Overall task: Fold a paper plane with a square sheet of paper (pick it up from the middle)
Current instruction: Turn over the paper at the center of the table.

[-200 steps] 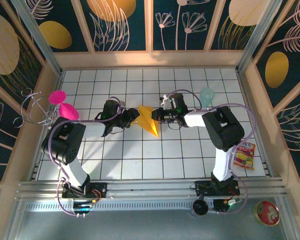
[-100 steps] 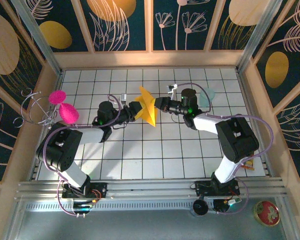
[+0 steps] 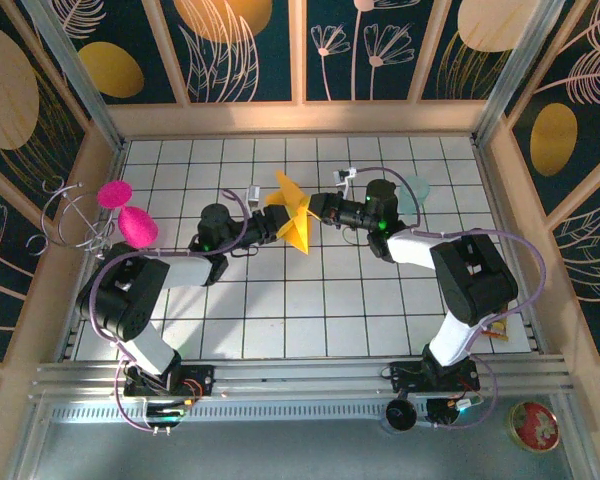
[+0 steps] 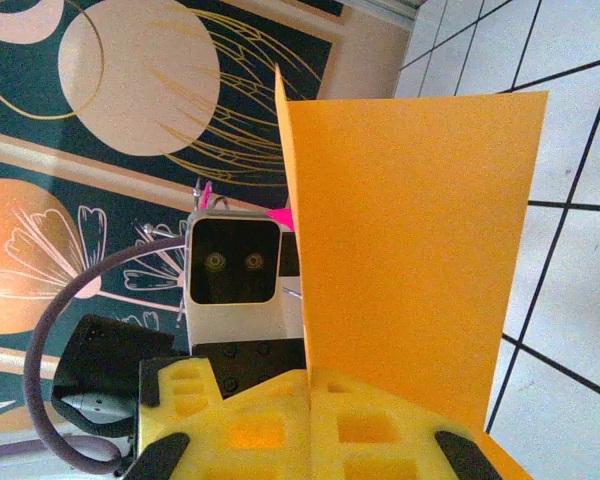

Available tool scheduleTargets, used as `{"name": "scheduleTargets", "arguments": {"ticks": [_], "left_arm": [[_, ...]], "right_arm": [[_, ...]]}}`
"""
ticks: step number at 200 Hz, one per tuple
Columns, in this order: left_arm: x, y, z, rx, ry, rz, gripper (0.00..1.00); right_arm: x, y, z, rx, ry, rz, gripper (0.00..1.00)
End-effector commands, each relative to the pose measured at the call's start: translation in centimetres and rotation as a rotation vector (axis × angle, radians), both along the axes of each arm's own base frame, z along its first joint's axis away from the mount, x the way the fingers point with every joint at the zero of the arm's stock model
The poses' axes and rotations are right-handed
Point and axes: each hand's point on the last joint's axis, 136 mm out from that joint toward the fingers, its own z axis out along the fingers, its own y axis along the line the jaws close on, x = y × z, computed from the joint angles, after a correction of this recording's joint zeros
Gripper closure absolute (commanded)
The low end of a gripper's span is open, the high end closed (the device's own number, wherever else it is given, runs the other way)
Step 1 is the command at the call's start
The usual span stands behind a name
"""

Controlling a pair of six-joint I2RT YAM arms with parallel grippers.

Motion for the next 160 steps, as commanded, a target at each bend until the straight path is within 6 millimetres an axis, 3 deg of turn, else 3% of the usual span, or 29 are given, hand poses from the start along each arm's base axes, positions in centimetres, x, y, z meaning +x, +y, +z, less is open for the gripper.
{"name": "scheduleTargets", "arguments": {"ticks": [1,29,120,138,160], "left_arm": [[-0.4,-1.4,1.4,-0.009,-0.078,-0.059,0.55],[-0.5,-1.5,1.9,-0.027,-0.093,-0.066,0.67],[-0.5,-1.4,1.1,-0.015,-0.076,-0.055,0.85],[-0.3,-1.4,1.1,-0.011,-0.079,-0.052,0.89],[-0.2,-1.4,0.7,0.013,-0.074,-0.045,0.91]], "right_arm": [[-0.6,-0.2,1.4,0.053,-0.028,0.024,0.97],[-0.8,-0.4,1.6,0.070,-0.023,0.024,0.97],[-0.6,-0.9,1.3,0.073,-0.012,0.012,0.93],[-0.5,-1.2,1.1,0.064,-0.009,0.001,0.87],[0.1,-2.2,0.7,0.023,-0.012,-0.046,0.72]]}}
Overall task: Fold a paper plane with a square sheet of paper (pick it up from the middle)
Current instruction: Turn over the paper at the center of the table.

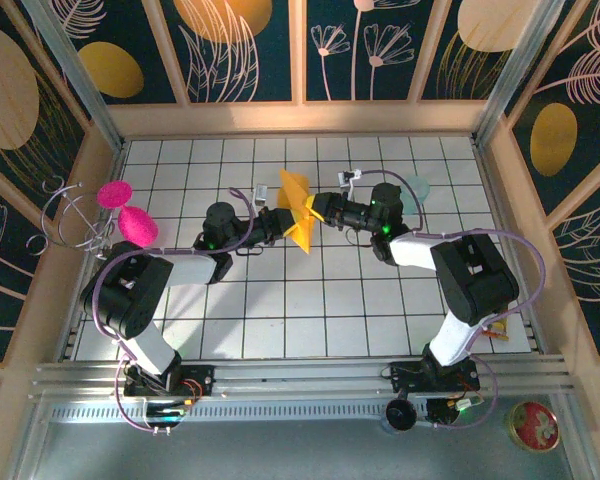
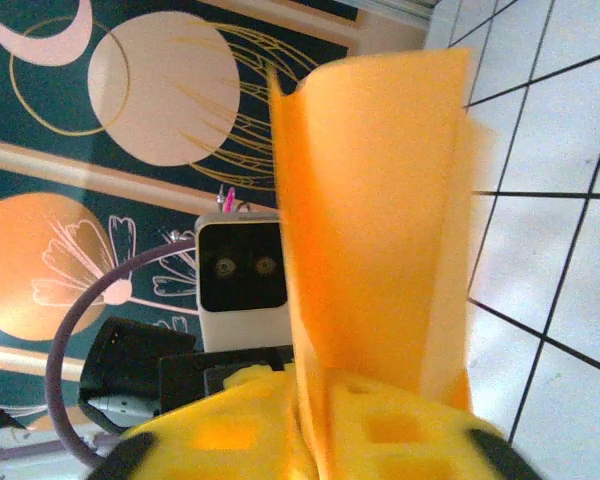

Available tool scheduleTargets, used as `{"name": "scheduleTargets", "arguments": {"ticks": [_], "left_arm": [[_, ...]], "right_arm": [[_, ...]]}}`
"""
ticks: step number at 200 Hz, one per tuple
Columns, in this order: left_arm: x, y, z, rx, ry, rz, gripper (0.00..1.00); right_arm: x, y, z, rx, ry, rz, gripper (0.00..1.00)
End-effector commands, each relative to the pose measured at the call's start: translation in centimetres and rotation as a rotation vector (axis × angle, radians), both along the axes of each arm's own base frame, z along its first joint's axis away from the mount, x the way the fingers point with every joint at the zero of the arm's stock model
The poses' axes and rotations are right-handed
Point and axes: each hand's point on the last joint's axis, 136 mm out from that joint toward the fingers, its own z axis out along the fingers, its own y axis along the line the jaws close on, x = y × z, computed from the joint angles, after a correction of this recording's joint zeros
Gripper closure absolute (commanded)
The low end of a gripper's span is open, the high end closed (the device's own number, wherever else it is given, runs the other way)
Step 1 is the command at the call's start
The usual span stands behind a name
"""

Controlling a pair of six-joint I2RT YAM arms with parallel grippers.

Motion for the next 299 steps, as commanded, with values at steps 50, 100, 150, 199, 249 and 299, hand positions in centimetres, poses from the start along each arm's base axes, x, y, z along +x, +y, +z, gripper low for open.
{"name": "scheduleTargets", "arguments": {"ticks": [50,100,150,199,249,299], "left_arm": [[1.9,0.8,-2.6,0.251,-0.063,0.077,0.94],[4.5,4.2,-4.8,0.663,-0.075,0.194,0.95],[6.6,9.9,-6.1,1.103,-0.041,0.359,0.95],[6.1,12.2,-10.1,1.560,-0.019,0.348,0.95],[5.0,13.0,-12.9,1.710,-0.008,0.321,0.96],[4.5,13.0,-15.7,1.857,-0.017,0.294,0.96]], "right_arm": [[2.4,-6.0,-1.7,-0.288,-0.061,-0.269,0.48],[3.4,-10.1,-1.7,-0.457,-0.101,-0.425,0.44],[3.4,-11.5,-2.2,-0.514,-0.107,-0.488,0.43],[3.4,-11.3,-3.4,-0.521,-0.074,-0.476,0.43],[3.2,-11.1,-3.9,-0.509,-0.064,-0.464,0.43],[3.3,-11.0,-4.1,-0.508,-0.057,-0.463,0.43]]}}
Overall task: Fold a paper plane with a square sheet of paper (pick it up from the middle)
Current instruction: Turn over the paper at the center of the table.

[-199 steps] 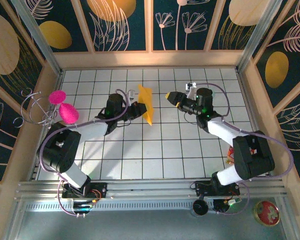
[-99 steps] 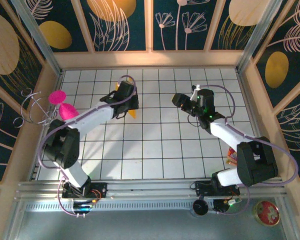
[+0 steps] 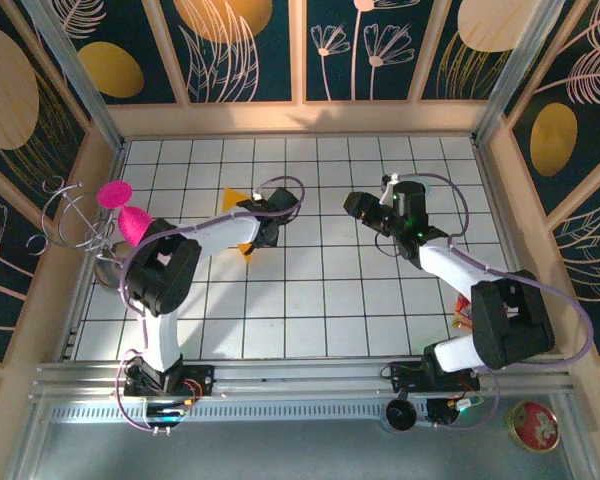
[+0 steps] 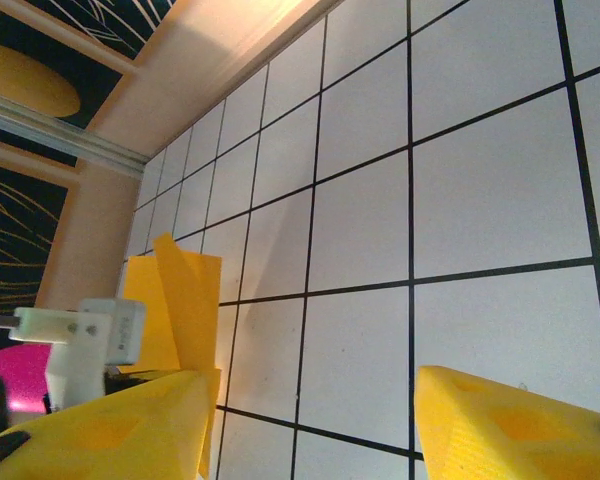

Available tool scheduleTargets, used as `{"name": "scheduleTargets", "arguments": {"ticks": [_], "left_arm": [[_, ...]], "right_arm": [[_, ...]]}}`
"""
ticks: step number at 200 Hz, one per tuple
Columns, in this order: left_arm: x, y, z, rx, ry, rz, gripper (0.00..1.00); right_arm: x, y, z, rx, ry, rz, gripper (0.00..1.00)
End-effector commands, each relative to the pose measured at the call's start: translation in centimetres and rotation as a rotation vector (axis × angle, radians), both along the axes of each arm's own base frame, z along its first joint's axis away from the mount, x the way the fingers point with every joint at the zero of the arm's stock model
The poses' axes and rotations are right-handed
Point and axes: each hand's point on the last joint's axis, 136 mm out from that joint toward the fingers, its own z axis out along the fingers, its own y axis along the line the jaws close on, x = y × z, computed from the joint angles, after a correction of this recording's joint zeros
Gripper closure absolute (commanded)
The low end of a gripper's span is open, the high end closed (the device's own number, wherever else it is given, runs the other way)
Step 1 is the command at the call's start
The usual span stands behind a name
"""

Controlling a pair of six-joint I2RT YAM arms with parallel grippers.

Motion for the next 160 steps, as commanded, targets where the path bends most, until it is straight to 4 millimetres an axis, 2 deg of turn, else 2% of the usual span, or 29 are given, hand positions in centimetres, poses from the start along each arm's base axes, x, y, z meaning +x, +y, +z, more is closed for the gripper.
{"name": "scheduleTargets", "arguments": {"ticks": [1,37,60,75,110,160], "left_arm": [[-0.5,0.8,-1.3,0.136,0.027,-0.005,0.96],[-0.8,0.2,-3.2,0.190,0.057,-0.023,0.95],[-1.9,-2.8,-5.0,0.071,0.140,-0.083,0.85],[-2.4,-4.2,-5.2,-0.004,0.159,-0.100,0.79],[-1.9,-5.2,-3.2,-0.082,0.115,-0.085,0.74],[-1.7,-8.2,0.6,-0.294,0.072,-0.105,0.66]], "right_arm": [[0.1,0.0,-0.1,0.000,-0.010,-0.002,0.43],[0.0,-0.3,-0.5,-0.007,-0.003,-0.012,0.43],[-0.1,-0.4,-0.6,-0.006,0.000,-0.015,0.43],[-0.1,-0.4,-0.6,-0.006,0.000,-0.017,0.43],[-0.1,-0.2,-0.9,-0.004,0.007,-0.008,0.43],[-0.1,-0.1,-1.2,0.001,0.016,-0.008,0.43]]}}
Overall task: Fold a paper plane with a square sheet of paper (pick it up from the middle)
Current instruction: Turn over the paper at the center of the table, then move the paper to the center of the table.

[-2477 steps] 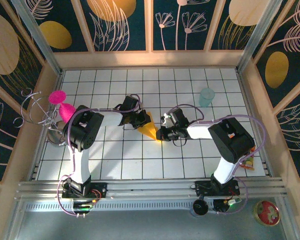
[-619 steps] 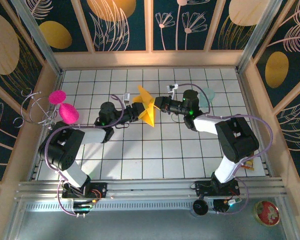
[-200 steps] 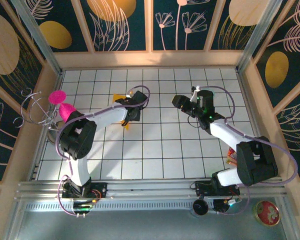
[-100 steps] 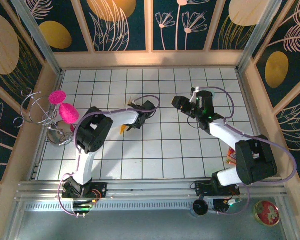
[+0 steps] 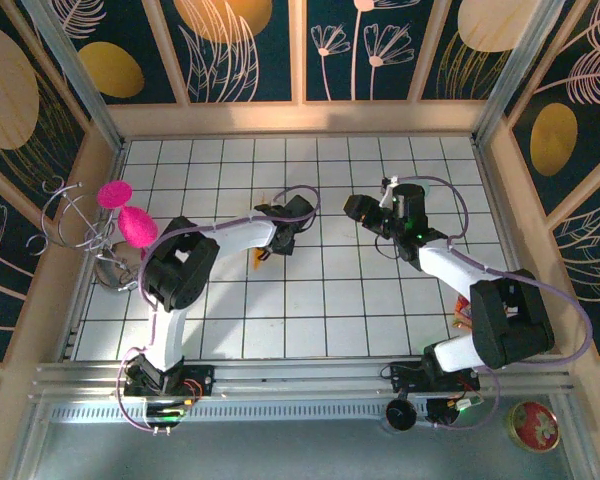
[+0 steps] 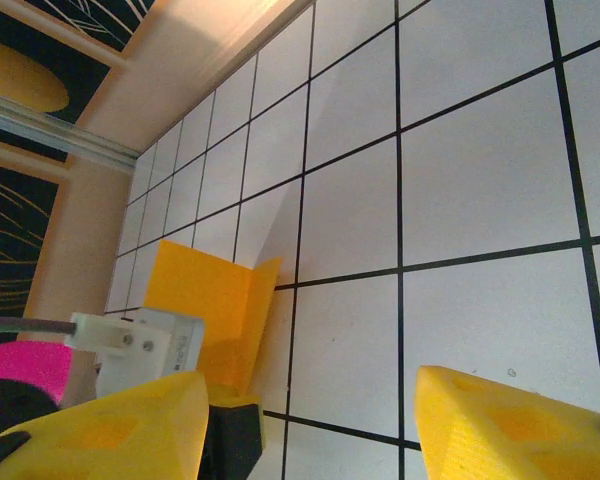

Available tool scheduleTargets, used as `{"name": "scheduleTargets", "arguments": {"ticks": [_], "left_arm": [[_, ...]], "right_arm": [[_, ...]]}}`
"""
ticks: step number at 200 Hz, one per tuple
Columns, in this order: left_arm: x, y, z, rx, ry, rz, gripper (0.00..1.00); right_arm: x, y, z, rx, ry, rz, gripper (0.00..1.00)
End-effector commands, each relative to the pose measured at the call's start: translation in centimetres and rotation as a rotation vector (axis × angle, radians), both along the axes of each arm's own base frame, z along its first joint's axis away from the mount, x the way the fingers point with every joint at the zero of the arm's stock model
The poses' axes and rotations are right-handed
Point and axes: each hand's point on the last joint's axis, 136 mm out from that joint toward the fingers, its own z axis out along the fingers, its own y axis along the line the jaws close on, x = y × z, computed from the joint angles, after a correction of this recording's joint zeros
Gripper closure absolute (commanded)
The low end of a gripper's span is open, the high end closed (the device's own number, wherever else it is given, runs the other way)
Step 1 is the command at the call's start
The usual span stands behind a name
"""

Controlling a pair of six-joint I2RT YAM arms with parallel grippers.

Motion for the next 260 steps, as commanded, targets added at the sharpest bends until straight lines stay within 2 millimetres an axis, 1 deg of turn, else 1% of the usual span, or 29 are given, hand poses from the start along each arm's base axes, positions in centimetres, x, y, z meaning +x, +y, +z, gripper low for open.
{"name": "scheduleTargets", "arguments": {"ticks": [1,31,53,67,80,97,103,107,108,110,119,138,155,177,199,212,215,220,243,260], "left_arm": [[-0.2,-3.0,2.8,-0.187,-0.013,-0.015,0.66],[-0.5,-4.9,4.8,-0.318,-0.017,-0.034,0.60],[-0.8,-6.1,6.3,-0.403,-0.019,-0.056,0.59],[-0.9,-7.0,7.6,-0.463,-0.029,-0.076,0.58],[-0.8,-7.5,9.2,-0.515,-0.057,-0.090,0.57],[-0.4,-7.5,11.6,-0.568,-0.120,-0.095,0.56],[-0.2,-7.3,12.1,-0.581,-0.140,-0.089,0.55],[-0.1,-7.2,11.8,-0.585,-0.143,-0.083,0.54],[-0.1,-7.0,12.4,-0.595,-0.156,-0.083,0.54],[-0.1,-6.9,13.0,-0.607,-0.167,-0.083,0.54],[0.1,-6.6,13.4,-0.648,-0.182,-0.078,0.53],[0.3,-5.4,12.6,-0.732,-0.159,-0.032,0.51],[0.3,-4.5,10.8,-0.801,-0.100,0.013,0.51],[0.0,-4.5,9.1,-0.867,-0.041,0.033,0.51],[0.0,-3.9,6.9,-0.854,0.002,0.083,0.52],[0.2,-3.2,6.4,-0.846,-0.002,0.117,0.54],[0.3,-3.0,5.2,-0.831,0.016,0.132,0.54],[0.3,-2.9,4.7,-0.827,0.023,0.142,0.55],[0.4,-2.8,3.4,-0.822,0.048,0.165,0.56],[0.3,-2.2,2.1,-0.781,0.065,0.201,0.56]], "right_arm": [[0.2,-0.1,-0.3,0.005,-0.005,-0.007,0.43],[0.2,-0.1,-0.3,0.004,-0.005,-0.009,0.43],[0.2,-0.1,-0.3,0.004,-0.006,-0.008,0.43],[0.2,0.0,-0.3,0.005,-0.006,-0.006,0.43],[0.2,-0.1,-0.3,0.004,-0.005,-0.007,0.43],[0.1,0.0,-0.3,0.006,-0.006,-0.004,0.43],[0.1,0.0,-0.3,0.008,-0.008,-0.003,0.43],[0.1,0.0,-0.4,0.008,-0.006,-0.003,0.43],[0.1,0.0,-0.4,0.008,-0.006,-0.003,0.43],[0.1,0.0,-0.4,0.009,-0.007,-0.003,0.43],[0.1,0.0,-0.4,0.009,-0.005,-0.004,0.43],[0.1,0.1,-0.5,0.014,-0.003,0.002,0.43],[0.1,0.2,-0.7,0.015,0.002,0.008,0.43],[0.1,0.6,-0.7,0.022,0.005,0.024,0.43],[0.1,0.9,-0.8,0.030,0.012,0.036,0.43],[0.1,1.0,-1.0,0.031,0.014,0.038,0.43],[0.1,1.1,-0.9,0.032,0.014,0.040,0.43],[0.1,1.2,-0.9,0.033,0.015,0.043,0.43],[0.0,1.4,-1.1,0.033,0.022,0.049,0.43],[-0.1,1.5,-1.2,0.033,0.025,0.052,0.43]]}}
